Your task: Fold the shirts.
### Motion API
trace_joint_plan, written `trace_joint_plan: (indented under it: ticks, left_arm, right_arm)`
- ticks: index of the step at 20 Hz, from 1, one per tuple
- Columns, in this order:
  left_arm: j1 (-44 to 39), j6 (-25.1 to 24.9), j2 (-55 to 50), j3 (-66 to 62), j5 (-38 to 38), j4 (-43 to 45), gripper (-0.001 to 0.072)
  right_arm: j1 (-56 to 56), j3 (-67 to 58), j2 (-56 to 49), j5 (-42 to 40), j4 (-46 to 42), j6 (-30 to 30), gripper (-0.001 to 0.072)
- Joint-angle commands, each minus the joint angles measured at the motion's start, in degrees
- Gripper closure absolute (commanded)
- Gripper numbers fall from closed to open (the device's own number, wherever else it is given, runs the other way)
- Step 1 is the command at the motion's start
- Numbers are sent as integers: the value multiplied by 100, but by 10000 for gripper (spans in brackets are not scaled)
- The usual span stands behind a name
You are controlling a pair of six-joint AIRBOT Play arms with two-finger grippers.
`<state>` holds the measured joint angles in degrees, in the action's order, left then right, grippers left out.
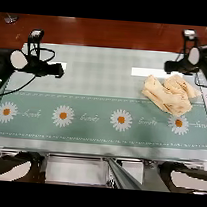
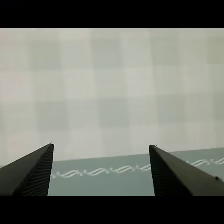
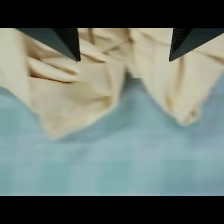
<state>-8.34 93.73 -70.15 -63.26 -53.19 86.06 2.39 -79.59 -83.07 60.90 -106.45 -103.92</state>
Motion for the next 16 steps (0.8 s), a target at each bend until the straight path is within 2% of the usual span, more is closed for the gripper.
trace_joint_plan:
  ticks: [1,3,5,7,8,9,10,11,13,16]
  left_arm:
    - [289,-214,116,50,-964,540,5]
    - [393,-42,210,599,-835,417,5]
    - [369,-24,247,1071,-577,-96,5]
    - [341,-22,247,1298,-201,-557,5]
    - [332,-20,243,1314,-31,-695,5]
    - [341,-22,245,1266,42,-822,5]
    - [363,-24,247,1147,-2,-857,5]
    - [411,-31,262,931,-162,-852,5]
    - [592,-116,350,334,-551,-855,5]
    - [844,-310,870,-529,-970,-857,6]
  right_arm:
    - [-841,345,92,590,-295,-83,81]
    - [-1279,1106,90,459,455,35,81]
    - [-1467,1733,24,92,1185,94,81]
    - [-1467,1989,-168,118,1606,280,83]
    - [-1425,1996,-243,208,1825,470,126]
    - [-1362,1987,-240,271,2114,734,339]
    - [-1322,1904,-203,409,2422,1019,679]
    - [-1294,1722,-107,588,2817,1287,682]
    - [-1285,1150,313,756,3134,1397,682]
    - [-1259,404,1436,286,3609,1394,682]
